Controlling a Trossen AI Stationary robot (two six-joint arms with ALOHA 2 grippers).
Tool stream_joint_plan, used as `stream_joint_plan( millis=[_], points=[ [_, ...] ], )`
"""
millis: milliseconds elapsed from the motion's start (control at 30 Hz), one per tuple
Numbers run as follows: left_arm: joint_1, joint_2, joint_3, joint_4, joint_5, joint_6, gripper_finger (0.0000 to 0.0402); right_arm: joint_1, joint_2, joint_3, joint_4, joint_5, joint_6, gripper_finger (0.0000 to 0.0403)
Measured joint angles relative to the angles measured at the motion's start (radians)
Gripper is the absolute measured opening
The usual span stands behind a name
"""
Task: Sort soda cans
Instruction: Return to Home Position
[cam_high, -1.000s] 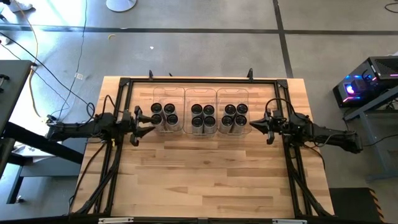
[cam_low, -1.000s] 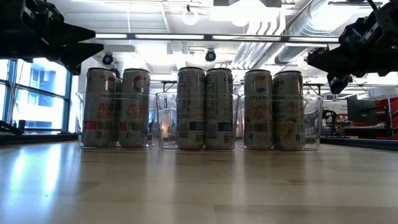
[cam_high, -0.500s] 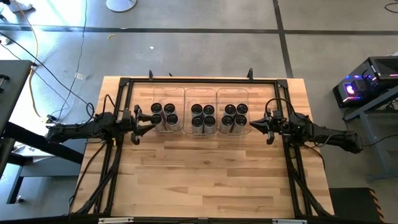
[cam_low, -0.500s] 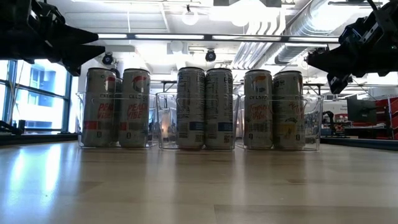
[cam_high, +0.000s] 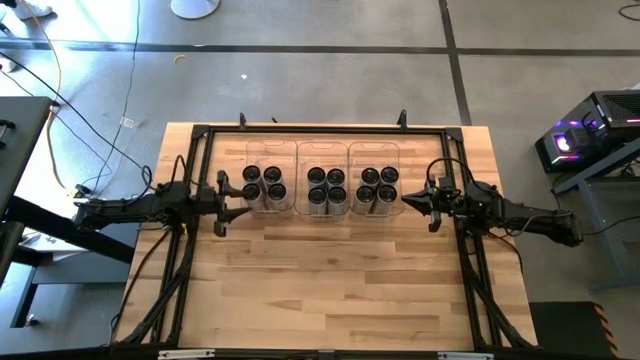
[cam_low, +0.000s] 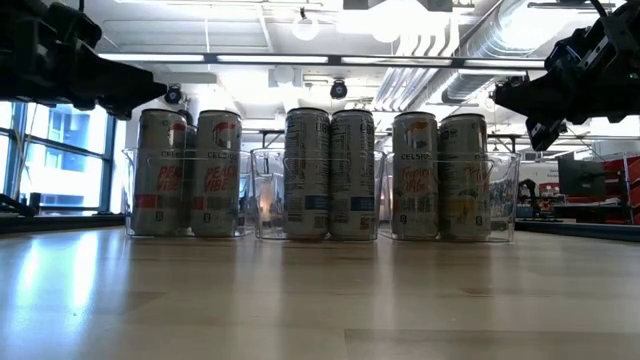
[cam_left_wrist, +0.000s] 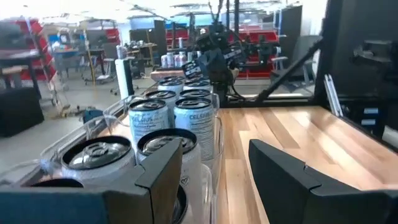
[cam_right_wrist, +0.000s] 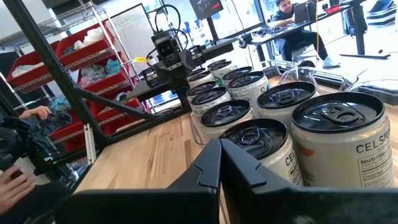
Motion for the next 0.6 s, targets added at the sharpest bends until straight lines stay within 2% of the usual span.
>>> stream_joint_plan(
  millis=[200, 600],
  points=[
    [-0.047, 0.0, 0.0, -0.002, 0.01, 0.109, 0.0179, 0.0, 0.0, 0.0, 0.0, 0.0, 0.0, 0.0],
    [-0.071, 0.0, 0.0, 0.0, 0.001, 0.102, 0.0179, 0.0, 0.0, 0.0, 0.0, 0.0, 0.0, 0.0]
  ],
)
